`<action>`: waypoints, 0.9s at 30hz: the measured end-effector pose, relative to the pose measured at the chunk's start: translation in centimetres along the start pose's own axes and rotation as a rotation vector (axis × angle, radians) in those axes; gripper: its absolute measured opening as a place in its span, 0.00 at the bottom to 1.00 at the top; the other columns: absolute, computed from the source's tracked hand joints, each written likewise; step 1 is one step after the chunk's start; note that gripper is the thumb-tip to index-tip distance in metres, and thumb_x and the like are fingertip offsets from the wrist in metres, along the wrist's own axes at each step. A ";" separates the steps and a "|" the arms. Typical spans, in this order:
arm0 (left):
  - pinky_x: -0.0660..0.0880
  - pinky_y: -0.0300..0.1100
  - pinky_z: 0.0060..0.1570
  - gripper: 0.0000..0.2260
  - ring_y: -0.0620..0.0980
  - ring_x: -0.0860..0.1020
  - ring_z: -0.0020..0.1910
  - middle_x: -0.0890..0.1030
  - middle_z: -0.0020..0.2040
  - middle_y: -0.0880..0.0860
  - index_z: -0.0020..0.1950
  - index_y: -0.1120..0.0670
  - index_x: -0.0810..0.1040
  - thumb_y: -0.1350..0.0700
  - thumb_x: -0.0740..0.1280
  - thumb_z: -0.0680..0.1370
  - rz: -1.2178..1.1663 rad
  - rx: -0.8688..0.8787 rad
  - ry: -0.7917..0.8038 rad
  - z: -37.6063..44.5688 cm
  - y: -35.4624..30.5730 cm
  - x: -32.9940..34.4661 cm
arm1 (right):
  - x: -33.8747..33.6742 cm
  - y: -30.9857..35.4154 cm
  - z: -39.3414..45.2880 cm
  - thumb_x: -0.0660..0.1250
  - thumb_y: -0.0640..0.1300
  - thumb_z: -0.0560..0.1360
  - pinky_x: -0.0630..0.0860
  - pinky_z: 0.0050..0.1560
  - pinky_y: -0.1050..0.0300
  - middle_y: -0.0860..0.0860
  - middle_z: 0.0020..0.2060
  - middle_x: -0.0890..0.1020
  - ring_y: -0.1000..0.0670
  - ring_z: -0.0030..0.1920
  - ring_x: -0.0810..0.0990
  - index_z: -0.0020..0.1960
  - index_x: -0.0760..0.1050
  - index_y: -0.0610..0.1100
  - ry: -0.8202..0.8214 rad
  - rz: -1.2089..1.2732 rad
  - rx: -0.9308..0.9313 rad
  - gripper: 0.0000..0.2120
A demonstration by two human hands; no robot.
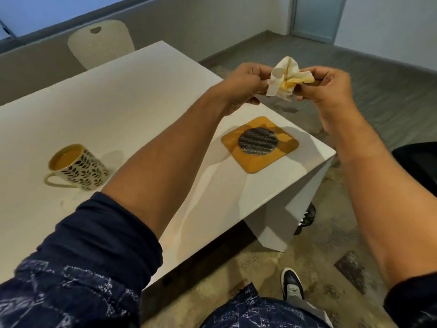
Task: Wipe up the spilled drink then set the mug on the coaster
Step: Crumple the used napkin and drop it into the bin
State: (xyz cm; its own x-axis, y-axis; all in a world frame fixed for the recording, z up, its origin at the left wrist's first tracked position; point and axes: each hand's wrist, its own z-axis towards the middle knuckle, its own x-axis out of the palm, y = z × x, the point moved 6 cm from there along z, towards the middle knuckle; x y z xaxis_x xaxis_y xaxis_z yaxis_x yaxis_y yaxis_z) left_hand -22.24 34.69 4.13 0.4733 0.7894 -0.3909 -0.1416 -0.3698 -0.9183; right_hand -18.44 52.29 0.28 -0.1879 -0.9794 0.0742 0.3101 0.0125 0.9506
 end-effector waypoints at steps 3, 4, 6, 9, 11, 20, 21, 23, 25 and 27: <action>0.73 0.42 0.42 0.20 0.51 0.78 0.48 0.86 0.48 0.53 0.47 0.50 0.86 0.72 0.61 0.78 -0.019 -0.018 0.025 2.3 0.1 3.1 | -3.4 -1.2 0.2 0.78 0.38 0.70 0.81 0.42 0.60 0.51 0.43 0.89 0.49 0.47 0.88 0.51 0.84 0.44 -0.104 0.008 0.039 0.10; 0.72 0.43 0.41 0.21 0.52 0.78 0.48 0.86 0.49 0.55 0.46 0.50 0.86 0.73 0.61 0.77 -0.013 -0.030 0.019 3.1 0.2 4.1 | -4.5 -1.7 0.3 0.78 0.39 0.70 0.82 0.41 0.60 0.51 0.42 0.89 0.49 0.46 0.88 0.49 0.85 0.46 -0.135 0.010 0.058 0.09; 0.68 0.45 0.41 0.21 0.54 0.77 0.47 0.85 0.51 0.60 0.46 0.50 0.87 0.72 0.61 0.75 -0.010 -0.062 -0.003 4.5 0.7 6.2 | -6.4 -3.0 0.4 0.77 0.37 0.71 0.80 0.39 0.60 0.50 0.39 0.88 0.49 0.43 0.87 0.45 0.85 0.47 -0.204 0.010 0.114 0.07; 0.67 0.43 0.40 0.17 0.51 0.81 0.44 0.86 0.50 0.59 0.54 0.56 0.86 0.69 0.61 0.75 -0.025 -0.162 -0.021 6.8 2.2 9.6 | -9.1 -5.8 0.3 0.76 0.33 0.71 0.77 0.34 0.60 0.47 0.35 0.86 0.50 0.36 0.83 0.42 0.84 0.44 -0.317 0.032 0.247 0.07; 0.66 0.39 0.33 0.16 0.47 0.82 0.39 0.86 0.48 0.56 0.57 0.60 0.84 0.67 0.59 0.77 -0.068 -0.268 -0.028 8.3 3.3 12.0 | -10.5 -7.8 0.0 0.76 0.32 0.69 0.75 0.32 0.60 0.46 0.35 0.85 0.51 0.33 0.81 0.42 0.83 0.42 -0.379 0.033 0.348 0.06; 0.74 0.42 0.34 0.10 0.57 0.79 0.41 0.80 0.47 0.64 0.49 0.63 0.78 0.65 0.57 0.81 0.116 -0.434 0.120 13.8 5.4 20.5 | -14.9 -16.5 -2.3 0.74 0.35 0.73 0.67 0.18 0.64 0.44 0.33 0.79 0.54 0.19 0.73 0.55 0.75 0.36 -0.679 0.209 0.760 0.13; 0.75 0.46 0.40 0.11 0.58 0.78 0.43 0.79 0.47 0.64 0.46 0.63 0.78 0.66 0.56 0.81 0.167 -0.418 0.161 14.1 5.6 21.2 | -15.2 -17.6 -2.7 0.72 0.36 0.76 0.67 0.18 0.64 0.44 0.32 0.80 0.54 0.20 0.73 0.55 0.76 0.36 -0.662 0.218 0.813 0.10; 0.76 0.50 0.45 0.12 0.59 0.77 0.43 0.77 0.47 0.65 0.41 0.62 0.74 0.68 0.55 0.80 0.272 -0.405 0.248 14.4 6.3 22.6 | -15.0 -19.4 -3.5 0.66 0.39 0.80 0.66 0.17 0.66 0.48 0.24 0.79 0.55 0.17 0.71 0.46 0.77 0.39 -0.566 0.291 0.915 0.06; 0.76 0.50 0.41 0.12 0.59 0.77 0.38 0.77 0.47 0.67 0.40 0.63 0.73 0.70 0.54 0.79 0.386 -0.402 0.337 14.5 7.3 23.7 | -14.9 -21.2 -4.8 0.62 0.40 0.82 0.65 0.17 0.68 0.49 0.17 0.75 0.56 0.14 0.69 0.39 0.74 0.40 -0.504 0.357 0.994 0.13; 0.75 0.47 0.37 0.11 0.57 0.74 0.33 0.76 0.44 0.65 0.41 0.63 0.72 0.69 0.53 0.80 0.479 -0.392 0.408 14.5 8.0 24.5 | -15.0 -22.9 -6.2 0.62 0.40 0.82 0.67 0.17 0.68 0.48 0.17 0.76 0.56 0.14 0.70 0.38 0.74 0.39 -0.493 0.361 1.055 0.14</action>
State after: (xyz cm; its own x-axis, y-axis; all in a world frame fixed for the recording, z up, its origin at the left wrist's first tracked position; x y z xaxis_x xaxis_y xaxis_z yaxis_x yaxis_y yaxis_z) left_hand -24.34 58.19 -13.67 0.7338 0.2813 -0.6184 -0.1288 -0.8362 -0.5331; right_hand -16.93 65.40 -24.46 -0.6521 -0.7072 0.2731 -0.4490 0.6506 0.6125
